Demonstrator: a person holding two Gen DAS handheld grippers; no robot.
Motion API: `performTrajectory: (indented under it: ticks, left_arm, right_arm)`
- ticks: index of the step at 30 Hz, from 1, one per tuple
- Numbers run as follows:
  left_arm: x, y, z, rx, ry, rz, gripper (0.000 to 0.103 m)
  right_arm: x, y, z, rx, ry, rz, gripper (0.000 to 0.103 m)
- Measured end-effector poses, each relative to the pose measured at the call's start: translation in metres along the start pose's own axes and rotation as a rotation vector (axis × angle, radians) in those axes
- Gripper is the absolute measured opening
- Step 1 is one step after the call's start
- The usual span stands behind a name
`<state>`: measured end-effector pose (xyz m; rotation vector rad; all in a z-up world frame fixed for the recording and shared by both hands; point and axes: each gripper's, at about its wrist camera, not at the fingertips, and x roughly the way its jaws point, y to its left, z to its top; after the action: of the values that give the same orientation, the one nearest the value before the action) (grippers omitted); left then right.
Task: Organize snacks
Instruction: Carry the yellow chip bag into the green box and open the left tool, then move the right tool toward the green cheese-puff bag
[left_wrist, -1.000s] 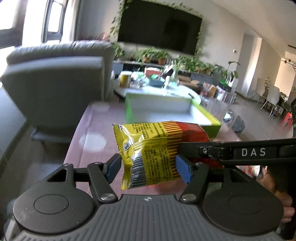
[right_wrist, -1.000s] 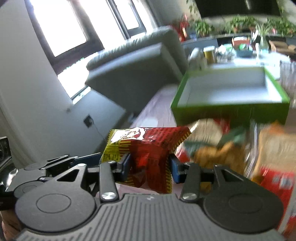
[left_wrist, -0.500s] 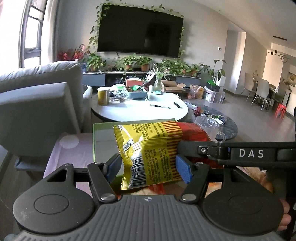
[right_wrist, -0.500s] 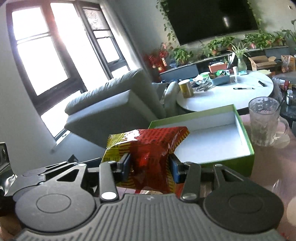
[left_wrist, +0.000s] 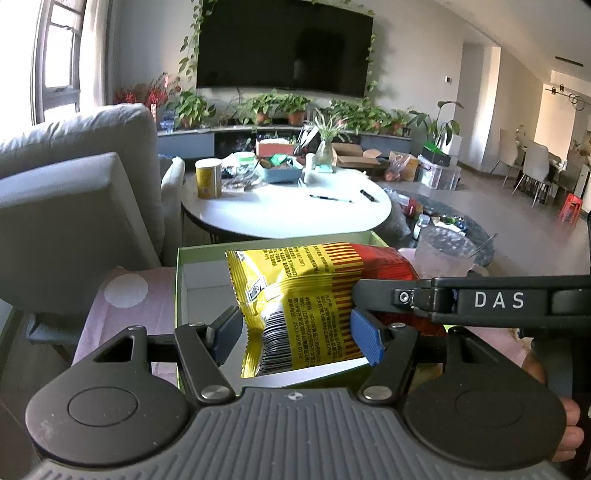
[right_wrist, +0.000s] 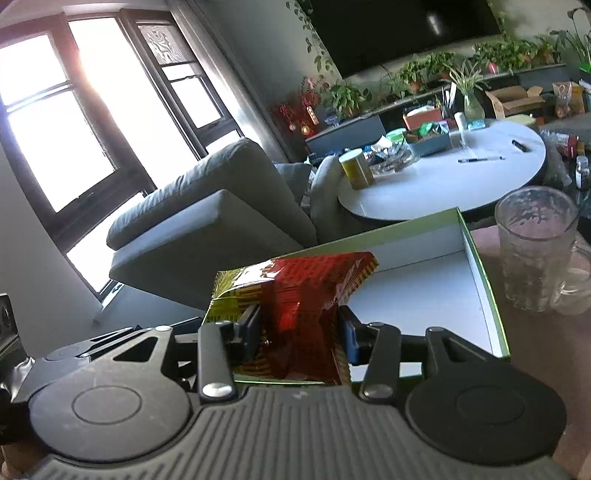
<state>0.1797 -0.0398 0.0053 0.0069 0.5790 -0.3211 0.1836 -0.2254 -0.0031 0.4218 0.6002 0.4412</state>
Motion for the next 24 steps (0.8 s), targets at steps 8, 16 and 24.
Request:
performTrajectory:
  ticks: [8,16,24]
  left_arm:
    - [0.024,0.011,-0.008,-0.028,0.052,0.019,0.062]
    - [0.036,0.024,-0.015,-0.060,0.088,0.066,0.062]
    - [0.018,0.029,-0.031,-0.064,0.052,0.119,0.072]
  right_arm:
    - [0.023,-0.010,-0.003,0.021,0.064,0.006,0.051]
    - [0.046,-0.007,-0.008,0.014,0.099,0.000,0.051]
    - [0.051,-0.004,-0.017,-0.005,0.117,-0.043,0.062]
